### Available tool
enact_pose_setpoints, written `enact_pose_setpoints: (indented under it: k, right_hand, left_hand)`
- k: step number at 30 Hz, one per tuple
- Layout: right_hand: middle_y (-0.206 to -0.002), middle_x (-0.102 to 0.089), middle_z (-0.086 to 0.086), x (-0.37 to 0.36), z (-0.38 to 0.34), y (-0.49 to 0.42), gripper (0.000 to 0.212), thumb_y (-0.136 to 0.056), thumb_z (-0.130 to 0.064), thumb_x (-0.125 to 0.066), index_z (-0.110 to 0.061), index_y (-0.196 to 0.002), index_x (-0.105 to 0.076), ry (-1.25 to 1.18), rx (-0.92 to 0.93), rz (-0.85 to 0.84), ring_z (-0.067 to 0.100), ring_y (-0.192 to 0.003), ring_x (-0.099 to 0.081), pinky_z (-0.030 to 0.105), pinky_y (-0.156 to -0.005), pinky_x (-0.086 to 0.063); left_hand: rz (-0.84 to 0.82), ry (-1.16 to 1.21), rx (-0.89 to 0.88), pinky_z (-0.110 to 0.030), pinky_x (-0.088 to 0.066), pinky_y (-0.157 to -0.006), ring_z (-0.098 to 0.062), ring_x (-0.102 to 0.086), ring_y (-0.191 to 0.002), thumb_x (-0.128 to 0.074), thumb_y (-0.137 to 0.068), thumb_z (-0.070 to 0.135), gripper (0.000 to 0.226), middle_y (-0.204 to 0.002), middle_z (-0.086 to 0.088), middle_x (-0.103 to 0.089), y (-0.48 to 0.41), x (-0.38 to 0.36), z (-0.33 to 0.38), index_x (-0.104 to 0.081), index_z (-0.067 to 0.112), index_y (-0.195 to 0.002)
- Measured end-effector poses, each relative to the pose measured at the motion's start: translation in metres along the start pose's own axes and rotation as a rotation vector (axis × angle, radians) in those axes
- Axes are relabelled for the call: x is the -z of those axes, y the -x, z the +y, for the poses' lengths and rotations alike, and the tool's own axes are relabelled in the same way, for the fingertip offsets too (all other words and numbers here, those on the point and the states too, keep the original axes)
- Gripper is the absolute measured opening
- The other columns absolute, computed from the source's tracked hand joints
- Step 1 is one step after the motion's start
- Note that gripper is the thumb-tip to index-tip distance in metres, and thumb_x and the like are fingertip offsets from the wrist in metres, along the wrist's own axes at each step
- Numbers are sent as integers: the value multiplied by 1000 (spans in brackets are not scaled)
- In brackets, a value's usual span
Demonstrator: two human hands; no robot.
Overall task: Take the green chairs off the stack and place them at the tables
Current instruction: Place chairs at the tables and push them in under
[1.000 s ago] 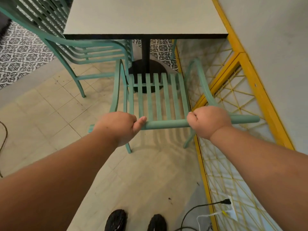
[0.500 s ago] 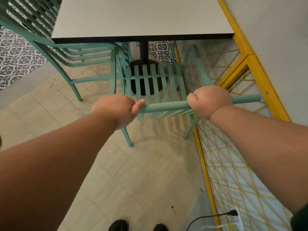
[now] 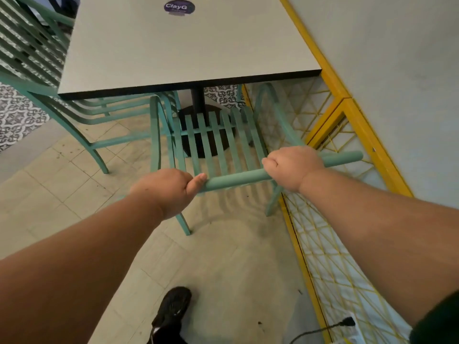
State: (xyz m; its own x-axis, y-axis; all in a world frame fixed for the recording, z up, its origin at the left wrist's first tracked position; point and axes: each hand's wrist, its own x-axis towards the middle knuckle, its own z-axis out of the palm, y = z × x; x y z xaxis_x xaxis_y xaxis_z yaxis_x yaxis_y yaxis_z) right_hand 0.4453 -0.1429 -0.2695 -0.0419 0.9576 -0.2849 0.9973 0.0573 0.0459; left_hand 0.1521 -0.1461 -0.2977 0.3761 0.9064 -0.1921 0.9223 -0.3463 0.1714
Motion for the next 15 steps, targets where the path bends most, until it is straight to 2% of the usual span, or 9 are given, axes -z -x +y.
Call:
enact_pose_setpoints:
  k: [1, 2, 3, 4, 6, 9, 11, 15]
  right_hand:
    - [-80, -60, -1, 3, -2, 1, 51, -96, -49, -19, -26, -79, -62, -27, -11, -30, 21, -83, -57, 52, -99, -43]
    - [-89, -62, -1, 7, -4, 5, 48, -99, -53, -25, -28, -90, -66, -82, -37, -24, 22, -91, -55, 56, -110, -32]
    - [-98, -63, 1, 11, -5, 8, 46, -99, -55, -31, -27, -102, -68, -155, -63, 14, 24, -98, -54, 56, -112, -30]
    - [-106, -64, 3, 16, -7, 14, 47, -99, -56, -36, -24, -115, -67, -228, -91, 74, 27, -105, -54, 53, -109, -35]
    - [-112, -65, 8, 30, -10, 29, 49, -98, -51, -44, -16, -125, -65, -303, -134, 239, 31, -112, -55, 48, -98, -46]
    - [-121, -66, 12, 60, -16, 46, 49, -98, -44, -50, -11, -131, -63, -343, -206, 394, 34, -117, -55, 48, -98, -47]
    - [-131, -64, 11, 84, -12, 58, 51, -99, -44, -50, -13, -139, -58, -337, -270, 434, 33, -124, -53, 47, -103, -43]
    - [-128, -66, 10, 129, -1, 85, 51, -99, -43, -49, -12, -138, -59, -323, -356, 508, 33, -122, -56, 45, -102, -45]
  left_hand:
    - [-43, 31, 8, -25, -38, -47, -9, -58, -56, 5, -77, 88, 84, -60, 6, -61, 0, 2, 0, -59, 35, -73]
    - [-94, 66, 12, -27, -40, -51, -11, -60, -61, 4, -76, 88, 85, -66, 6, -64, -1, 5, -1, -62, 35, -79]
    - [-156, 105, 19, -29, -43, -58, -12, -62, -69, 1, -77, 87, 86, -75, 5, -67, -4, 9, 0, -66, 34, -89]
    - [-224, 127, 20, -33, -46, -67, -15, -63, -82, -3, -82, 84, 84, -90, 4, -69, -4, 13, 2, -67, 34, -104]
    - [-263, 38, -34, -43, -47, -89, -22, -58, -111, -11, -92, 74, 75, -121, 1, -63, -9, 28, 5, -56, 30, -132]
    - [-3, 23, -114, -53, -41, -108, -26, -48, -134, -19, -96, 66, 68, -146, -1, -53, -23, 71, 8, -44, 28, -146]
    - [137, 43, -178, -55, -38, -110, -28, -43, -140, -22, -96, 63, 67, -152, -1, -49, -38, 112, 10, -40, 28, -149]
    - [192, -6, -329, -55, -37, -108, -28, -40, -140, -26, -95, 60, 63, -153, 0, -48, -60, 181, 29, -39, 31, -150]
